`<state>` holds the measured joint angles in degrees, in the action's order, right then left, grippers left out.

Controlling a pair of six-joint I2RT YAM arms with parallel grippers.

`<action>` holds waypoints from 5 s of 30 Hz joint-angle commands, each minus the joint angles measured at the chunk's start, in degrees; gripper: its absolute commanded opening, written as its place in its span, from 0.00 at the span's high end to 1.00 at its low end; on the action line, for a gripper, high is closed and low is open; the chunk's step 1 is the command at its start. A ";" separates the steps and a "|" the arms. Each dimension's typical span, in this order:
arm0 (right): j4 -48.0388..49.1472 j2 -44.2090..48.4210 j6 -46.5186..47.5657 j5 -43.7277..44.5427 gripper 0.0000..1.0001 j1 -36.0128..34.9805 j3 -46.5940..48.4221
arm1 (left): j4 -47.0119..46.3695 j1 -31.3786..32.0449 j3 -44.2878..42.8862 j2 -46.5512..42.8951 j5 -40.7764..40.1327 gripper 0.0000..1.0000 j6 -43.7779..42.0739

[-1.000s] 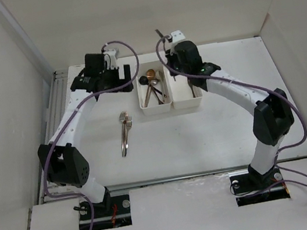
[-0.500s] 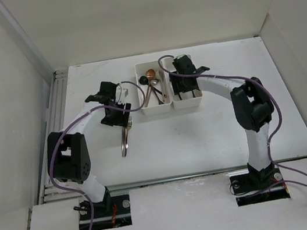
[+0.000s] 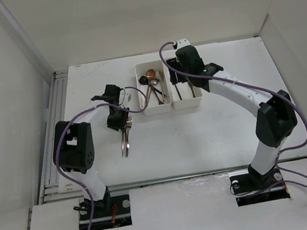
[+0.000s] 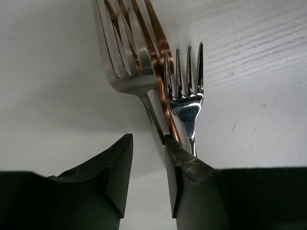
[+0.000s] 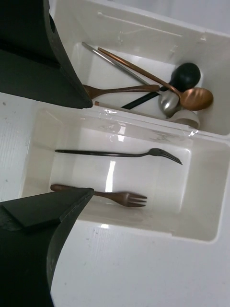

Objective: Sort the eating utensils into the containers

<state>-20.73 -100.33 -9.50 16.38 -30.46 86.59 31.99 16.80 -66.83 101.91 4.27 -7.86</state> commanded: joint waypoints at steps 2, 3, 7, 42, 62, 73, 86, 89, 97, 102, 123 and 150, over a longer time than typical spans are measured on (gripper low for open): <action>3.32 3.48 2.02 2.24 0.28 0.22 -2.64 | -0.79 0.17 -0.67 2.85 -0.05 0.70 0.47; 3.33 4.35 2.03 2.25 0.28 0.22 -3.35 | -1.40 0.17 -0.67 3.38 -0.58 0.70 0.47; 4.03 6.81 3.08 2.25 0.28 0.22 -4.41 | -2.63 0.17 1.69 4.70 -1.99 0.79 0.47; 3.94 29.57 -1.23 6.02 0.28 9.10 -15.04 | -18.18 16.77 -59.82 22.89 13.24 1.00 20.70; 2.71 28.62 6.50 2.26 0.24 2.25 -16.98 | -11.86 6.16 -64.33 14.12 -3.66 0.00 8.57; 2.72 22.03 8.71 -1.26 0.24 -0.13 -11.79 | -0.17 -7.22 -55.54 26.23 1.26 0.13 0.56; 1.66 22.02 8.71 -0.12 0.24 -0.66 -11.79 | -3.25 -7.22 -49.44 32.64 -2.25 0.21 -1.02; 1.66 22.02 8.71 0.41 0.24 -0.66 -11.79 | -3.25 -7.22 -50.59 35.63 -2.77 0.25 -1.63; 0.60 22.55 8.71 2.16 0.24 -0.66 -11.26 | -1.93 -6.69 -56.04 40.30 -0.32 1.00 -1.38; 0.08 23.08 11.34 -3.63 0.11 -2.23 -11.26 | -4.02 -10.28 -54.65 31.18 8.54 1.00 7.83; 21.60 -3.46 -4.99 -28.60 0.06 -5.49 10.63 | -14.94 2.80 -45.40 2.77 15.51 1.00 28.51; 12.41 2.34 -8.36 -17.36 1.00 8.04 -1.77 | -1.14 5.53 -40.28 -2.03 9.03 0.00 0.50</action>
<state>-2.11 -101.58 -20.25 -6.55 -25.21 84.55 26.04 21.91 -110.50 106.96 20.14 5.78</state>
